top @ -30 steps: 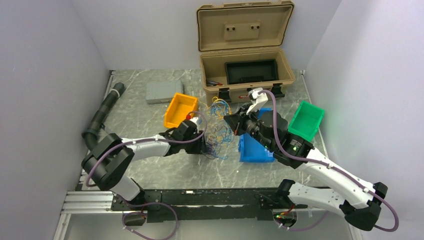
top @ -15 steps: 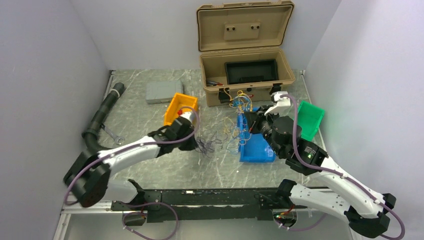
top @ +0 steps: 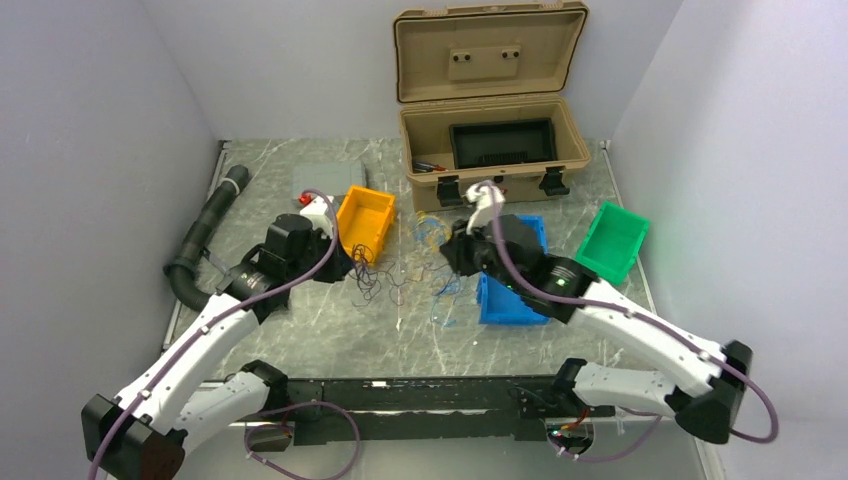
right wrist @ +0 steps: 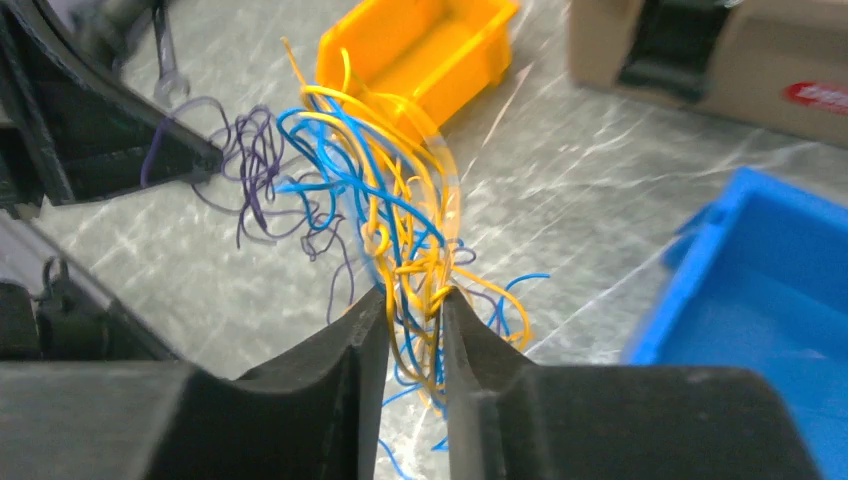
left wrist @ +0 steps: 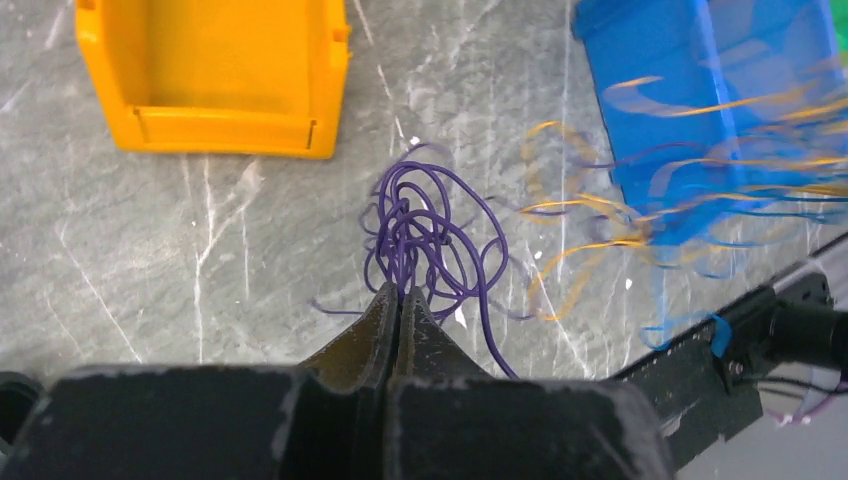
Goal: Untangle the cables
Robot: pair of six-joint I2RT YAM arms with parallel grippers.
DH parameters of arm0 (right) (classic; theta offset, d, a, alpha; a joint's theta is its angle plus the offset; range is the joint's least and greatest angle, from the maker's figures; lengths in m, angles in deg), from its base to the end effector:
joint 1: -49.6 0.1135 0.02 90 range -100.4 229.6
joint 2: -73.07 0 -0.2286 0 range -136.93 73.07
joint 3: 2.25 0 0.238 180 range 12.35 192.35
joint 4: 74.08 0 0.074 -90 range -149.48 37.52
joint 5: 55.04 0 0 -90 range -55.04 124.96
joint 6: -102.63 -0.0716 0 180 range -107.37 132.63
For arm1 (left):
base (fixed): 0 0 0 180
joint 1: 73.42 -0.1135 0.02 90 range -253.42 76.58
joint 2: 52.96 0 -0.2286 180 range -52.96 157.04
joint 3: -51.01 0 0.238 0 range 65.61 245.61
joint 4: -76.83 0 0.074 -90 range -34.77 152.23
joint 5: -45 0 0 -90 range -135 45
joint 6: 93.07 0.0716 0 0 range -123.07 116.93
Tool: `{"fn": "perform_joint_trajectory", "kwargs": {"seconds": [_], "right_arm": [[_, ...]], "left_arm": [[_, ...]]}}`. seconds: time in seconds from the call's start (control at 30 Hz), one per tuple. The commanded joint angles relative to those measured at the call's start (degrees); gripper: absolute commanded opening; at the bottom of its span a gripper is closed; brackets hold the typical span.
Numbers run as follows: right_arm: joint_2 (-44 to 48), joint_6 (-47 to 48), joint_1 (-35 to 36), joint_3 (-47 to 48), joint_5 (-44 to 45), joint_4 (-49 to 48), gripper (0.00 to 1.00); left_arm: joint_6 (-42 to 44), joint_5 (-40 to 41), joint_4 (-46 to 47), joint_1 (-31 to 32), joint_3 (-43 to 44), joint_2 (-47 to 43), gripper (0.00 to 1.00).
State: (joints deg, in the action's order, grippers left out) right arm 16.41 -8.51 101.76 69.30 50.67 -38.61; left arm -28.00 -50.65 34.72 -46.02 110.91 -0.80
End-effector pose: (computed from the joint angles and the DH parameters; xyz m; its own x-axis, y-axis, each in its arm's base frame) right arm 0.1737 0.1920 0.3154 -0.4192 0.0263 -0.9075 -0.4863 0.8376 0.2489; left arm 0.2058 -0.1146 0.2441 -0.6779 -0.1211 -0.7251 0.2695 0.8768 -0.3983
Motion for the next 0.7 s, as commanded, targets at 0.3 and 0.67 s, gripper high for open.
{"fn": "perform_joint_trajectory", "kwargs": {"seconds": [0.3,0.67], "right_arm": [[-8.6,6.3,0.4,-8.5,-41.3,-21.9,0.75],[-12.7,8.9,3.6,-8.6,-39.8,-28.8,0.77]], "left_arm": [[13.2,-25.8,-2.5,-0.2,8.7,-2.9,0.0],[11.2,-37.5,2.1,-0.2,9.9,-3.0,0.0]]}}
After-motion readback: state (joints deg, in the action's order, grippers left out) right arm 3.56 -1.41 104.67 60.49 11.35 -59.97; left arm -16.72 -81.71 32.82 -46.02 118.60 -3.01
